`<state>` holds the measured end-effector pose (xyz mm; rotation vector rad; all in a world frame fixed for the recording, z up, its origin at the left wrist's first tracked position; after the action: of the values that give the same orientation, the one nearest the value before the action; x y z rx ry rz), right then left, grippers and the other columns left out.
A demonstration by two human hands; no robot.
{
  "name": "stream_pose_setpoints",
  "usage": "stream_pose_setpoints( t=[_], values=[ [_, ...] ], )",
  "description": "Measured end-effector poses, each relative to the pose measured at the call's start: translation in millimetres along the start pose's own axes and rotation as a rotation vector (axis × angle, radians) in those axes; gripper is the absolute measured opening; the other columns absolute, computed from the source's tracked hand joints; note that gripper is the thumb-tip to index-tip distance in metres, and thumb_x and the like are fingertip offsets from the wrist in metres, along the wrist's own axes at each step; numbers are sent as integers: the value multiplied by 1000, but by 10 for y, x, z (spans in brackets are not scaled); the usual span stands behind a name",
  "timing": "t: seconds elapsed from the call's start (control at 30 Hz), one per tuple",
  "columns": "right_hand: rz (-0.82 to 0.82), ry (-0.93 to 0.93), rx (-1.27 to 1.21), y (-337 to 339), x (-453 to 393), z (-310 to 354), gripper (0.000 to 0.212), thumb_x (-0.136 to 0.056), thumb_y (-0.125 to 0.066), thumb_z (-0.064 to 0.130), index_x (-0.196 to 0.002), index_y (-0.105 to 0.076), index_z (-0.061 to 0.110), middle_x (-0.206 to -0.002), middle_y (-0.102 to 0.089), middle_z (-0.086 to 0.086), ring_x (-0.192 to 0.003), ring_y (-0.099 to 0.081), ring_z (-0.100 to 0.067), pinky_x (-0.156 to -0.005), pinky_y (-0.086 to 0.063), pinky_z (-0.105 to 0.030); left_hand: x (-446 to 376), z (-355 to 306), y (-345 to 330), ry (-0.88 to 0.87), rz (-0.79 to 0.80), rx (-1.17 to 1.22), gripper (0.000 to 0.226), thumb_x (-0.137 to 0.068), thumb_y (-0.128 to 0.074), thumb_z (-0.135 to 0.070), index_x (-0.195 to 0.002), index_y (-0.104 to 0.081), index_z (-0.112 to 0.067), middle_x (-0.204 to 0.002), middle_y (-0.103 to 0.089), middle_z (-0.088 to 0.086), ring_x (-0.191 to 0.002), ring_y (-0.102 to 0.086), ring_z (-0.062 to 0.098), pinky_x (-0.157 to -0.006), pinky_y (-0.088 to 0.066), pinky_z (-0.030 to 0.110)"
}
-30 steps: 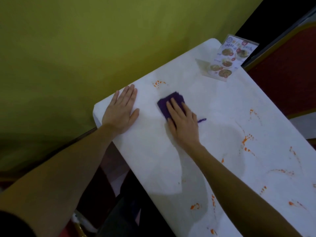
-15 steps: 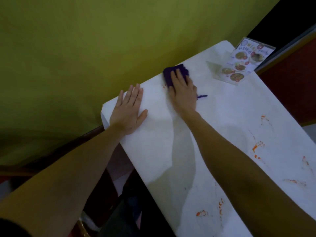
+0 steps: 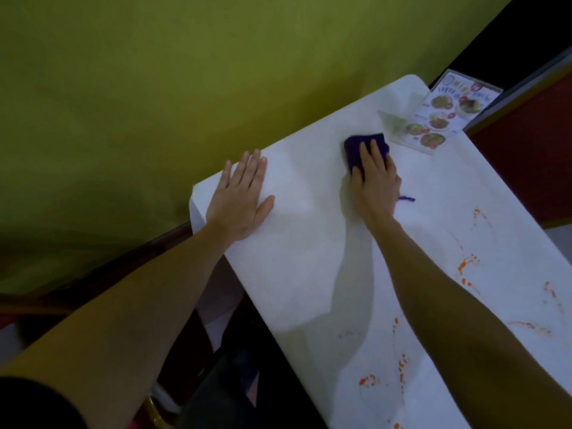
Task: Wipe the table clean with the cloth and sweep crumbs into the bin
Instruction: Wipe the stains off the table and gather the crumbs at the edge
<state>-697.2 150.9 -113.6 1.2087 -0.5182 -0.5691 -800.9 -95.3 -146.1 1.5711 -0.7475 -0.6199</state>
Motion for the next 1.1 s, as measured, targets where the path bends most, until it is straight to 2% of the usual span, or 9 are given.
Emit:
stream_pose_setpoints(
  t=[0.07, 0.17, 0.33, 0.43, 0.53, 0.67, 0.77, 0.9, 1.1],
  values=[
    [14, 16, -11, -70, -87, 330, 54, -100, -39, 31, -152, -28, 30, -162, -21, 5, -146, -18, -31, -114, -21, -49, -3, 9, 2, -3, -5, 2, 74, -99, -18, -50, -158, -12, -5, -166, -12, 13, -153, -13, 29, -123, -11, 50],
    [60, 176, 18, -234, 219, 747, 54, -100, -38, 33, -153, -27, 32, -161, -21, 6, -147, -19, -27, -110, -25, -44, 0, 29, -4, -10, -2, 2, 73, -99, -17, -49, -158, -11, -7, -166, -9, 13, -153, -10, 29, -124, -9, 50],
    [57, 259, -16, -270, 1300, 529, 50, -101, -38, 34, -151, -34, 29, -159, -29, 3, -146, -24, -27, -108, -29, -44, 5, 11, 2, -53, -16, 14, 67, -100, -22, -46, -158, -16, -13, -165, -12, 14, -153, -12, 31, -123, -7, 52],
    [4, 107, 21, -153, 1757, -52, 52, -98, -39, 37, -150, -36, 31, -159, -28, 6, -145, -26, -24, -106, -31, -42, 14, -8, 20, -88, -6, 34, 64, -100, -23, -46, -158, -20, -18, -166, -14, 11, -153, -13, 29, -122, -7, 54],
    [-22, -143, 43, 8, 1787, -659, 54, -97, -39, 37, -151, -33, 29, -160, -26, 3, -142, -29, -31, -107, -30, -48, 69, -84, 9, -192, 24, 37, 64, -99, -23, -48, -158, -21, -22, -166, -15, 9, -153, -13, 27, -123, -7, 52],
    [-66, -400, -45, 61, 1436, -752, 55, -101, -39, 31, -154, -25, 26, -163, -16, 1, -143, -22, -34, -111, -25, -51, 194, -399, 6, -355, 38, 35, 62, -101, -25, -48, -157, -23, -23, -166, -15, 7, -153, -13, 26, -123, -10, 52],
    [-45, -327, -59, -76, 1566, -339, 57, -100, -41, 31, -154, -25, 27, -163, -17, 2, -143, -22, -34, -110, -25, -48, 284, -744, 16, -418, 51, 62, 60, -102, -23, -45, -157, -25, -20, -165, -17, 8, -153, -15, 26, -123, -12, 51],
    [-55, -215, -2, -188, 2372, -14, 56, -95, -40, 34, -151, -34, 28, -159, -29, 3, -142, -28, -27, -105, -30, -42, 376, -1022, -21, -425, 73, 68, 60, -102, -21, -39, -157, -23, -16, -165, -16, 10, -152, -15, 28, -122, -15, 53],
    [-91, -395, 39, -131, 3551, -560, 54, -96, -39, 36, -149, -39, 25, -158, -30, 4, -143, -30, -26, -104, -33, -43, 502, -1249, -166, -475, 93, 14, 64, -100, -18, -44, -158, -17, -17, -166, -15, 7, -153, -13, 26, -123, -12, 53]
  ],
)
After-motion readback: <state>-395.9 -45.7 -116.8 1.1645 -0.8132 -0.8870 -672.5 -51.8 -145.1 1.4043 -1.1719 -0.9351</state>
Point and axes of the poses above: each hand's wrist, its own x-axis away from the middle knuckle, its own y-axis out of the back of the hand, z = x × y, the point moved 6 cm from there along -x, towards the middle knuckle
